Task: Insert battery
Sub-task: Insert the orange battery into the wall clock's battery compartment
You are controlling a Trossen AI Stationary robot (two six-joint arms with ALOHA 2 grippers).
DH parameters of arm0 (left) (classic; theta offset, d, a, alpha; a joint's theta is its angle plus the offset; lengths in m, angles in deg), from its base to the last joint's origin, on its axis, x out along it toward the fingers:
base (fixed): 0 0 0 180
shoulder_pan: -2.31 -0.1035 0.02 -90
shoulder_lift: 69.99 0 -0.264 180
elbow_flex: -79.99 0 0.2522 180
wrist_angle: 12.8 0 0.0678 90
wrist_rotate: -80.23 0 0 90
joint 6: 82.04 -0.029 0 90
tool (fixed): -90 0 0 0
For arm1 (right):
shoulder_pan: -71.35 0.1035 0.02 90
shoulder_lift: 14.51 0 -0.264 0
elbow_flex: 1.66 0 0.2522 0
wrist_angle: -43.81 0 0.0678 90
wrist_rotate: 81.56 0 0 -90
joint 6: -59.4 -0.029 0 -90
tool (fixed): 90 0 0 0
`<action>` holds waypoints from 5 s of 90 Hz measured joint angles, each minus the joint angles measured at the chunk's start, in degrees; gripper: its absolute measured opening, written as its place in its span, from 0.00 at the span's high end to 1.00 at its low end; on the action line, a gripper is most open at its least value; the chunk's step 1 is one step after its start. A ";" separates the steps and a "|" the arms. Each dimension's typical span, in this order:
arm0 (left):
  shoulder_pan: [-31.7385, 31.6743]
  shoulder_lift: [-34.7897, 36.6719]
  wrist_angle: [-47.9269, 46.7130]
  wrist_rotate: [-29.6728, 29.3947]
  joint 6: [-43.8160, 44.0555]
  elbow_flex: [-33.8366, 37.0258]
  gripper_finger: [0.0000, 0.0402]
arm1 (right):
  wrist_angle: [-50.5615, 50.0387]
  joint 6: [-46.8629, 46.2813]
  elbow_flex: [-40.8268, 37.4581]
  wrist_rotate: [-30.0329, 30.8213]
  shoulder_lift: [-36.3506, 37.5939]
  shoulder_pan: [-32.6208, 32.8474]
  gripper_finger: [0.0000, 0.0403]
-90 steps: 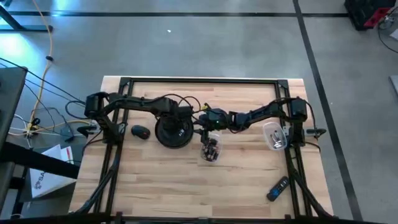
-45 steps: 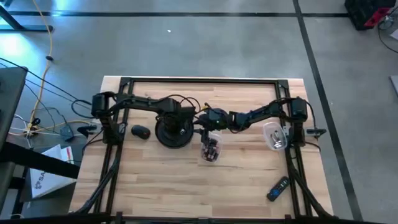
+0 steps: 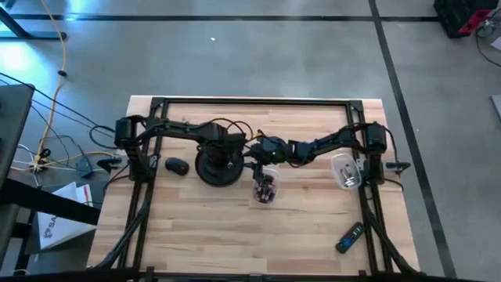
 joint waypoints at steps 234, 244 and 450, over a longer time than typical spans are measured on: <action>4.65 2.56 2.64 -11.52 -2.55 1.01 0.81 | -0.70 -0.90 -0.02 -0.02 0.00 0.00 0.63; 4.61 2.56 2.64 -13.33 -2.58 1.01 0.81 | -0.70 -0.90 -0.02 -0.02 0.00 -0.02 0.63; 3.80 0.57 6.38 -17.97 1.97 0.92 1.00 | -0.73 -1.01 -0.09 0.02 0.02 0.00 0.63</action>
